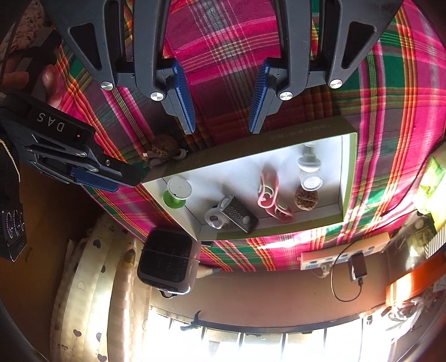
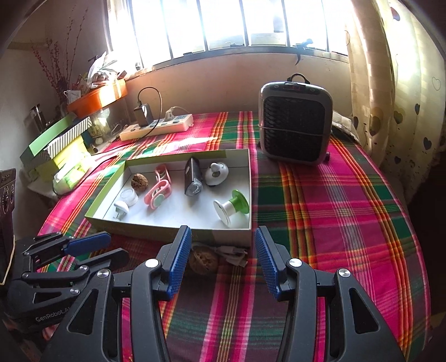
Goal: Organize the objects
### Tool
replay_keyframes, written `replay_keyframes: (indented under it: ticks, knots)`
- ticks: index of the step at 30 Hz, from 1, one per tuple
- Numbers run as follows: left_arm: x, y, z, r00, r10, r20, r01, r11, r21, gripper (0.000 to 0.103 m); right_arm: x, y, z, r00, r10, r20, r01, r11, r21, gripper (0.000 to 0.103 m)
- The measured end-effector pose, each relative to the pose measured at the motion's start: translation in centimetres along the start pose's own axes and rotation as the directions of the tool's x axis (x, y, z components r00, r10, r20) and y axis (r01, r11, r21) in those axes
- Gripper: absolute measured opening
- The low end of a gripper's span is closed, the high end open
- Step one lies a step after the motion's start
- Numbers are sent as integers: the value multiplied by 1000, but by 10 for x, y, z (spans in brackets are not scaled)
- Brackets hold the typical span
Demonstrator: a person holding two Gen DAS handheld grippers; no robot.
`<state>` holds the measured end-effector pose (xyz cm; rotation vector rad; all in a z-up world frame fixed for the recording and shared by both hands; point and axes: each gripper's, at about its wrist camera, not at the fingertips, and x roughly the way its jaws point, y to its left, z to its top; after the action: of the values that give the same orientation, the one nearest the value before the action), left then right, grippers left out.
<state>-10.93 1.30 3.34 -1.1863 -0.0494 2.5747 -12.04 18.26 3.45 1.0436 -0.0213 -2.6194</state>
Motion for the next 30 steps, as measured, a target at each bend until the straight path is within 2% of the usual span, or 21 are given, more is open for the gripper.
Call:
replay_keyframes:
  ticks: [3,6,16,25,30]
  knots:
    - [5,-6,-3,999,-25,-20,25,1000,12,38,-2,-8,-7,1000,-10,-6,10,1000,22,50]
    - [11,-13,-4,997,-64,-34,64,998,17,38,-2,-15,-14,999,-29,-18,29,999,32,57]
    - [35,-33,0,987,-131,-89,133,991,18,42,-7,-39,-24,998,-59,-28,61,996,69,57]
    - [54,-47,10,986,-127,-110,129,992,10,42,-3,-53,-27,998,-49,-41,53,994,99,57]
    - [62,-54,17,990,-96,-106,99,995,21,42,1,-57,-27,998,-35,-51,41,994,106,57]
